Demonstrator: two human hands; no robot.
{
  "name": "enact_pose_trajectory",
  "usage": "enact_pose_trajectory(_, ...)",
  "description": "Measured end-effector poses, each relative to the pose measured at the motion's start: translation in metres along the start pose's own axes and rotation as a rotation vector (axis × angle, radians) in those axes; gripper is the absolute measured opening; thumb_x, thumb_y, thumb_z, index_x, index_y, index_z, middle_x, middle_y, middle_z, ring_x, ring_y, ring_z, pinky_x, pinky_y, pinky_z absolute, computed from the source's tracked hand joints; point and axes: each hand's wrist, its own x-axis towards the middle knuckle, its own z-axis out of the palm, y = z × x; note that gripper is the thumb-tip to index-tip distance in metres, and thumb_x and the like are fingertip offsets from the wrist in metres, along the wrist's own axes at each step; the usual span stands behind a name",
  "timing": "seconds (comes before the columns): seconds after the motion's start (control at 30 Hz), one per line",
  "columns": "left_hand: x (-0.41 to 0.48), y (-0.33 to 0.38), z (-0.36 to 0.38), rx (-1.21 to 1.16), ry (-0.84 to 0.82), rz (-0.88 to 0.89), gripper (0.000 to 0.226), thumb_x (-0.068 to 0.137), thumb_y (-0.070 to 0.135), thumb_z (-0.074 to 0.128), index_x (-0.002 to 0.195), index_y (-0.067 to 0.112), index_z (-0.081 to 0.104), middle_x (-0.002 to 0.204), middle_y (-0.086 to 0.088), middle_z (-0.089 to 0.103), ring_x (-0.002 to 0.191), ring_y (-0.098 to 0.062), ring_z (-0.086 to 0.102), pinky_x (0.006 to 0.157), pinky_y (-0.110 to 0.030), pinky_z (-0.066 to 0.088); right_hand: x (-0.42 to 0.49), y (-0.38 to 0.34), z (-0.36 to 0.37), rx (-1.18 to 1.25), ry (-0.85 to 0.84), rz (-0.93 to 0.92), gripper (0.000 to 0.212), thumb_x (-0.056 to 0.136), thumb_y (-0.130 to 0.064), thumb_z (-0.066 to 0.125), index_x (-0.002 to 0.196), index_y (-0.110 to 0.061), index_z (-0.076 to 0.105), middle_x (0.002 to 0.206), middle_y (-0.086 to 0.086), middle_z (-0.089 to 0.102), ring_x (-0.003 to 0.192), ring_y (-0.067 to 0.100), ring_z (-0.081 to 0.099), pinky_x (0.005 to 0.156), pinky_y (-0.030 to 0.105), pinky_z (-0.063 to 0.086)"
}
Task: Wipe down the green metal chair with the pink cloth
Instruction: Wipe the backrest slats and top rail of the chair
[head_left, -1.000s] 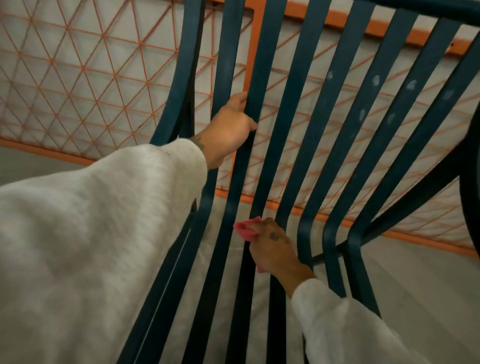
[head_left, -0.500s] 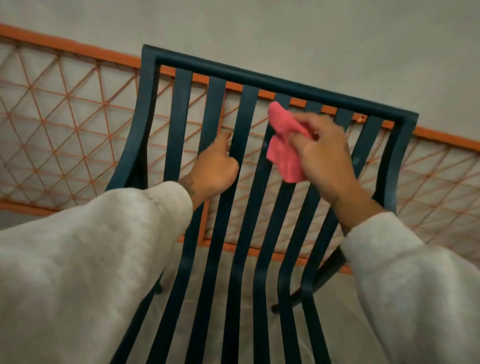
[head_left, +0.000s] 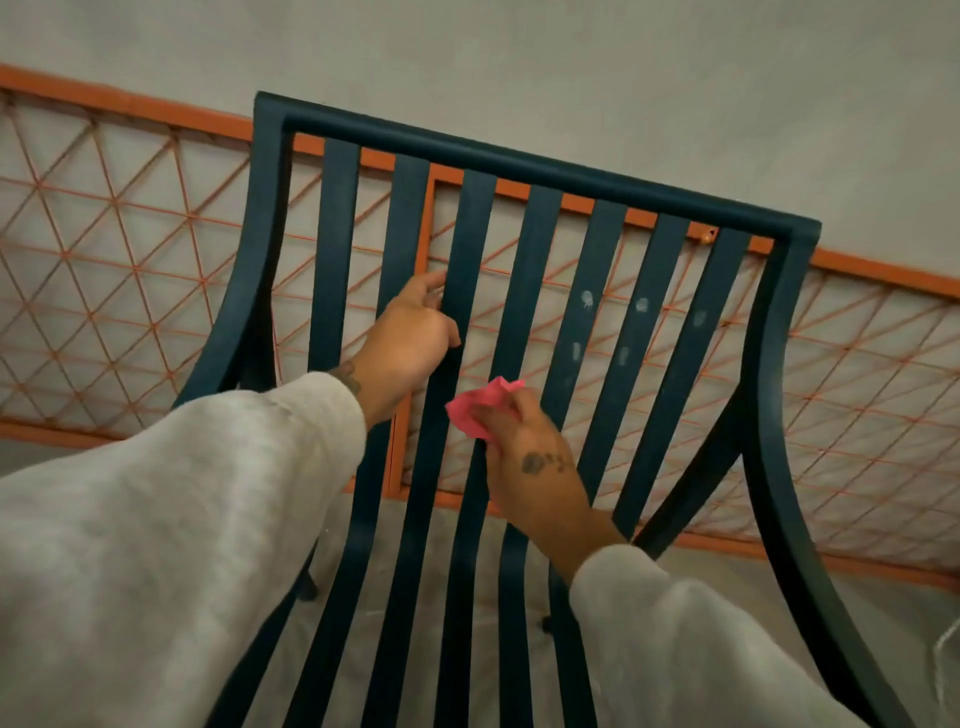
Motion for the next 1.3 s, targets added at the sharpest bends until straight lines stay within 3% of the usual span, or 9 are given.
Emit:
enact_pose_trajectory(0.13, 0.000, 0.001, -0.002, 0.004, -0.034, -0.005, 0.072, 0.088, -0.014, 0.046, 0.148, 0.023, 0.032, 0.114, 0.013, 0.047, 0.082, 0.005, 0.048, 0.062, -0.009, 0.042, 0.029, 0.000, -0.029, 0.092, 0.014, 0.065, 0.049, 0.097, -0.005, 0.055, 0.139, -0.028, 0.049, 0.128, -0.001, 0.044, 0.101, 0.009, 0.054, 0.090, 0.025, 0.055)
enact_pose_trajectory(0.23, 0.001, -0.001, -0.004, 0.003, -0.031, -0.002, 0.070, 0.088, -0.011, 0.047, 0.147, 0.024, 0.034, 0.109, 0.016, 0.055, 0.090, 0.000, 0.052, 0.070, -0.015, 0.043, 0.082, 0.001, -0.067, 0.184, 0.162, 0.157, 0.034, 0.104, -0.021, 0.048, 0.138, -0.020, 0.051, 0.102, -0.020, 0.046, 0.086, -0.023, 0.051, 0.069, -0.001, 0.044)
enact_pose_trajectory(0.37, 0.003, -0.004, -0.004, -0.043, -0.019, -0.008, 0.068, 0.087, -0.012, 0.046, 0.145, 0.022, 0.038, 0.097, 0.017, 0.056, 0.086, -0.001, 0.055, 0.060, -0.011, 0.045, 0.107, -0.009, -0.084, 0.075, 0.192, 0.159, 0.038, 0.102, -0.014, 0.050, 0.139, -0.024, 0.055, 0.119, -0.012, 0.044, 0.107, 0.003, 0.049, 0.091, 0.002, 0.034)
enact_pose_trajectory(0.53, 0.000, -0.004, -0.004, -0.053, -0.013, 0.004, 0.071, 0.086, -0.012, 0.048, 0.148, 0.020, 0.035, 0.143, -0.004, 0.048, 0.111, -0.012, 0.051, 0.078, -0.017, 0.043, 0.055, -0.004, -0.039, 0.023, 0.026, 0.149, 0.055, 0.097, 0.001, 0.050, 0.138, -0.036, 0.052, 0.138, 0.002, 0.038, 0.119, 0.026, 0.049, 0.106, 0.031, 0.043)
enact_pose_trajectory(0.67, 0.002, -0.002, -0.002, -0.048, -0.007, 0.011, 0.076, 0.083, -0.016, 0.050, 0.149, 0.018, 0.034, 0.150, -0.009, 0.041, 0.115, -0.012, 0.050, 0.079, -0.017, 0.043, 0.036, 0.002, -0.027, 0.016, -0.083, 0.108, 0.060, 0.095, 0.003, 0.051, 0.136, -0.041, 0.055, 0.135, 0.003, 0.040, 0.111, 0.028, 0.052, 0.101, 0.033, 0.048)
enact_pose_trajectory(0.83, 0.004, -0.010, -0.006, -0.026, -0.027, 0.001, 0.082, 0.080, -0.013, 0.054, 0.150, 0.023, 0.032, 0.150, -0.005, 0.041, 0.134, -0.023, 0.042, 0.105, -0.036, 0.039, 0.079, 0.001, -0.065, 0.000, 0.030, 0.143, 0.051, 0.097, -0.001, 0.053, 0.138, -0.031, 0.056, 0.141, 0.005, 0.038, 0.122, 0.026, 0.047, 0.106, 0.029, 0.044)
enact_pose_trajectory(1.03, -0.019, -0.031, -0.005, 0.014, -0.020, 0.049, 0.061, 0.090, -0.007, 0.051, 0.139, 0.028, 0.040, 0.109, 0.019, 0.052, 0.088, 0.010, 0.051, 0.063, -0.005, 0.044, 0.083, 0.000, -0.056, 0.062, 0.115, 0.153, 0.048, 0.095, 0.001, 0.054, 0.133, -0.027, 0.061, 0.145, 0.006, 0.039, 0.124, 0.031, 0.048, 0.107, 0.038, 0.046)
enact_pose_trajectory(1.13, -0.041, -0.079, -0.004, 0.168, -0.062, 0.039, 0.067, 0.092, -0.001, 0.053, 0.146, 0.033, 0.033, 0.116, 0.024, 0.048, 0.110, 0.004, 0.046, 0.084, -0.012, 0.040, 0.038, 0.000, -0.021, 0.107, 0.054, 0.204, 0.048, 0.094, 0.002, 0.055, 0.131, -0.026, 0.062, 0.144, 0.005, 0.040, 0.121, 0.030, 0.051, 0.107, 0.038, 0.046)
enact_pose_trajectory(1.3, -0.086, -0.164, -0.001, 0.370, -0.090, -0.040, 0.061, 0.092, 0.006, 0.054, 0.138, 0.042, 0.034, 0.121, 0.026, 0.045, 0.113, 0.003, 0.042, 0.101, -0.023, 0.036, -0.018, 0.002, 0.026, 0.141, -0.026, 0.256, 0.056, 0.090, 0.008, 0.056, 0.132, -0.028, 0.061, 0.144, 0.005, 0.040, 0.118, 0.030, 0.055, 0.107, 0.035, 0.046)
